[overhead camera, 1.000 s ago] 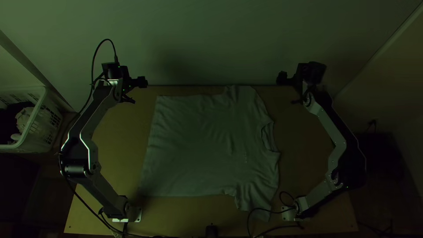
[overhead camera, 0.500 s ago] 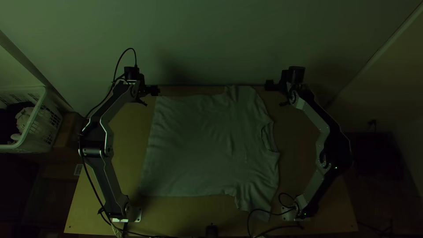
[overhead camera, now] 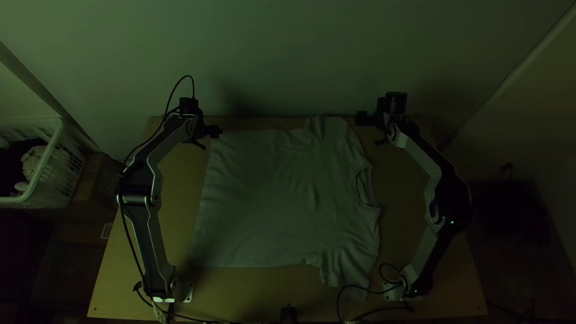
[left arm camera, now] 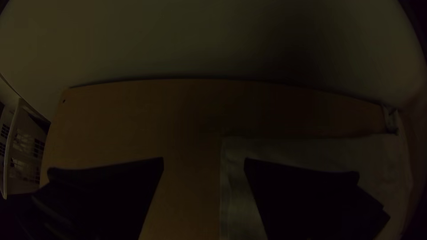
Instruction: Fold the t-shirt
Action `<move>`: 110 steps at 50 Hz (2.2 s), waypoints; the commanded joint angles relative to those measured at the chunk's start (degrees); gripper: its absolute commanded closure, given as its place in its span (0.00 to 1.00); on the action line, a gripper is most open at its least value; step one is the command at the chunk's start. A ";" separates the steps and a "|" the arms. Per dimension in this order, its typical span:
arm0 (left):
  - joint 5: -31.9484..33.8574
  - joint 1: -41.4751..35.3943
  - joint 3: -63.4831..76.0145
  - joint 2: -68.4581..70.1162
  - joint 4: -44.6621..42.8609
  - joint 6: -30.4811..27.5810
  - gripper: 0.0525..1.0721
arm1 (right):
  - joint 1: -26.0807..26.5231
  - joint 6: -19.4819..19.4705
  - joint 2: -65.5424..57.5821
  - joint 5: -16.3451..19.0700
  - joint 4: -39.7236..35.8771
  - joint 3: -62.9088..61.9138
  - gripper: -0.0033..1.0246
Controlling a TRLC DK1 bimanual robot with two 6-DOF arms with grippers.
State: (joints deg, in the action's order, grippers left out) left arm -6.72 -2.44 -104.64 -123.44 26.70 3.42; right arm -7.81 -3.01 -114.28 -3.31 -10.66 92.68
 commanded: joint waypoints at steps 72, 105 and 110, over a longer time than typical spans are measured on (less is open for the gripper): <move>0.13 -1.96 -2.32 -4.09 2.39 0.01 0.98 | -2.29 -7.28 -21.78 -4.07 -21.69 25.44 0.10; -0.13 -1.69 -1.36 -1.72 3.27 -0.78 0.98 | -5.55 -7.81 -31.27 -4.07 -32.15 36.08 0.69; -0.13 -1.52 -1.62 -1.54 3.27 -0.96 0.98 | -5.37 -7.45 -32.06 -4.16 -32.15 37.22 0.97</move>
State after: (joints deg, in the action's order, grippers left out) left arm -6.33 -4.75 -107.66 -127.33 29.10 2.55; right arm -12.84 -10.48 -143.00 -7.07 -42.17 128.57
